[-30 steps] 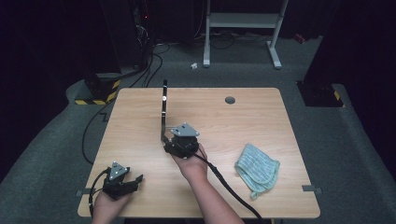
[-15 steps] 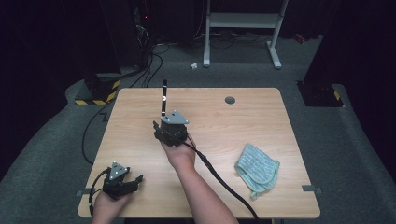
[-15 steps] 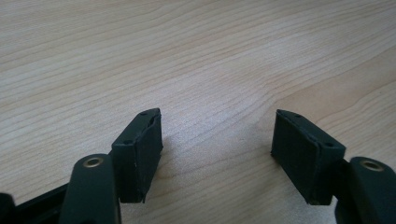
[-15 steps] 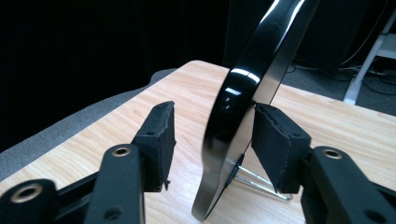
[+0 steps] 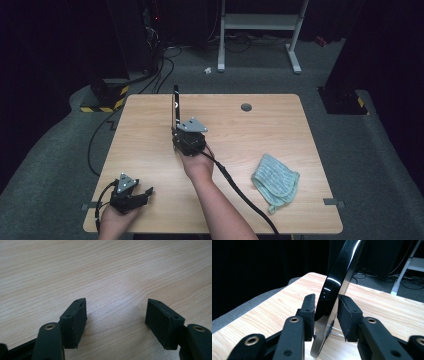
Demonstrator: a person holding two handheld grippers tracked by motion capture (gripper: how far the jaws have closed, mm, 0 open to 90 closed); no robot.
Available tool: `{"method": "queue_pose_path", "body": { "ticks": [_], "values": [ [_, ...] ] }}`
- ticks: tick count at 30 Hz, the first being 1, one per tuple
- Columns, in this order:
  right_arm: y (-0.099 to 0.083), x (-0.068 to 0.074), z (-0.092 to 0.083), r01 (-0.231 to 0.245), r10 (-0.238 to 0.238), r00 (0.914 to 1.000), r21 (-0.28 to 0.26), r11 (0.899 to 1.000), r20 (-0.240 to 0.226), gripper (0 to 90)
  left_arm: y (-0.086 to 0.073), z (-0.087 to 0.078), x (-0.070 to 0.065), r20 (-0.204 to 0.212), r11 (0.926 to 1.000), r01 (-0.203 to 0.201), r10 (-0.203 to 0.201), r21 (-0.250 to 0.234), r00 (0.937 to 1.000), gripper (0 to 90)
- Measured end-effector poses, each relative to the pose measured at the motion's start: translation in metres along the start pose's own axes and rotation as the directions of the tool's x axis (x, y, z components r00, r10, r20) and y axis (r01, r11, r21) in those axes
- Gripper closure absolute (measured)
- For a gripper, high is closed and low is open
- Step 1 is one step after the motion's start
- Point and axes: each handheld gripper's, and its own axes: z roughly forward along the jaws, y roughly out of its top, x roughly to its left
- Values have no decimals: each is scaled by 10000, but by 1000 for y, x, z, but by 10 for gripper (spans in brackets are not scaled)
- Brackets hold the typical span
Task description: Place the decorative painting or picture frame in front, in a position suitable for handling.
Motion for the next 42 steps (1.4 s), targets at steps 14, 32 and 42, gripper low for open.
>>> {"method": "queue_pose_path", "body": {
  "ticks": [14,32,42],
  "values": [
    [-1,-21,-11,39,-38,10000,32,10000,-61,698,0,0,0,6,10000,2,-2,0,10000,337],
    [3,-36,0,-667,660,9977,504,9965,165,482,0,0,0,3,10000,8,-8,0,10000,335],
    [14,-31,24,-577,565,9982,660,9961,205,569,0,0,0,17,10000,14,-14,-5,10000,334]
  ]
}}
